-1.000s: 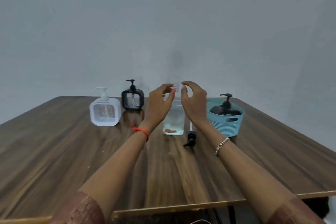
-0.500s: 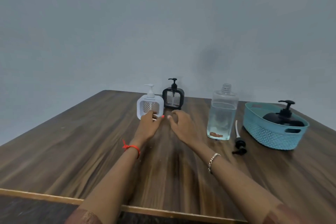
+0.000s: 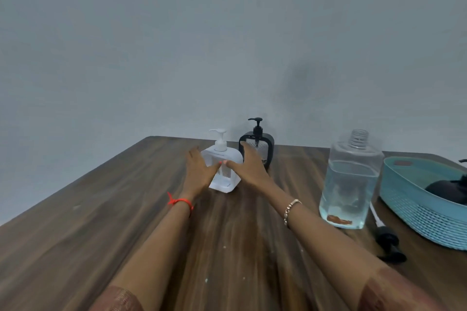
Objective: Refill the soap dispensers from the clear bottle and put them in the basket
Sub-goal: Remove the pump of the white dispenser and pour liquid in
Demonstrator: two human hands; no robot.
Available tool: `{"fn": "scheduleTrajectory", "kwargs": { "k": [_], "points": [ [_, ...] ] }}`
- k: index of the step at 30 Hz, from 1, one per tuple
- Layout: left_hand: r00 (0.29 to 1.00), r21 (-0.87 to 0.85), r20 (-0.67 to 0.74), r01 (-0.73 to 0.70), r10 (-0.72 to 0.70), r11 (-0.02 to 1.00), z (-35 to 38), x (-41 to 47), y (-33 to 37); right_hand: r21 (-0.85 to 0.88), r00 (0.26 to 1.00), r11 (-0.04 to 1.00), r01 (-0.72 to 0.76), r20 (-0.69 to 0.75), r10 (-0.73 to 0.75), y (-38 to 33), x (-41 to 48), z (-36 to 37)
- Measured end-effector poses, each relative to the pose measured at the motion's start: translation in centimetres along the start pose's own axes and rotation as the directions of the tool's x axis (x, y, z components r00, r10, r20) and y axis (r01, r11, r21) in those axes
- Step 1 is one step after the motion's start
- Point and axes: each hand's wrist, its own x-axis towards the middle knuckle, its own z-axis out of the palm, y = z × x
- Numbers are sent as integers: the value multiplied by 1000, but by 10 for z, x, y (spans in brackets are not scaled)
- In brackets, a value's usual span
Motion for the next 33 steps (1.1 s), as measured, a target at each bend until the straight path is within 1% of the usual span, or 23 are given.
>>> {"fn": "scheduleTrajectory", "kwargs": {
  "k": [2, 4, 6, 8, 10, 12, 14, 18, 20, 23, 25, 27, 30, 33],
  "points": [
    [999, 24, -2, 47, -47, 999, 2, 11, -9, 50, 999, 998, -33, 41, 31, 1, 12, 5],
    [996, 59, 61, 53, -57, 997, 5, 22, -17, 89, 997, 995, -49, 65, 44, 4, 20, 10],
    [989, 67, 146, 24, -34, 997, 7, 26, -20, 72, 999, 997, -9, 48, 6, 6, 24, 13],
    [986, -46, 163, 54, -46, 998, 7, 25, -23, 72, 998, 997, 22, 50, -26, 6, 26, 10],
    [991, -148, 110, 91, -75, 985, 4, 24, -22, 78, 997, 997, 9, 80, -15, 5, 25, 3],
    [991, -175, 109, 91, -73, 980, 2, 22, -17, 65, 994, 998, -23, 111, 15, 4, 24, -6],
    [984, -213, 161, 105, -71, 971, 0, 20, -7, 61, 989, 997, -47, 139, 38, 2, 19, -17],
    [958, -229, 283, 103, -35, 968, -2, 6, 12, 83, 981, 995, -60, 189, 43, -4, -3, -47],
    [951, -244, 308, 51, 28, 968, -4, -7, 22, 88, 979, 994, -60, 199, 42, -10, -19, -62],
    [942, -306, 324, 15, 90, 952, -7, -30, 37, 85, 977, 995, -52, 210, 34, -18, -43, -80],
    [936, -341, 336, 18, 104, 940, -5, -46, 46, 103, 982, 994, -35, 190, 14, -23, -57, -88],
    [927, -344, 360, 27, 106, 939, -2, -59, 53, 121, 992, 992, -20, 125, 5, -27, -70, -93],
    [921, -345, 369, 14, 122, 939, 1, -77, 61, 57, 1000, 998, 14, 15, -15, -32, -85, -96],
    [928, -396, 347, 15, 134, 918, 0, -90, 71, 24, 996, 999, 26, -91, -23, -37, -98, -102]
  ]
}}
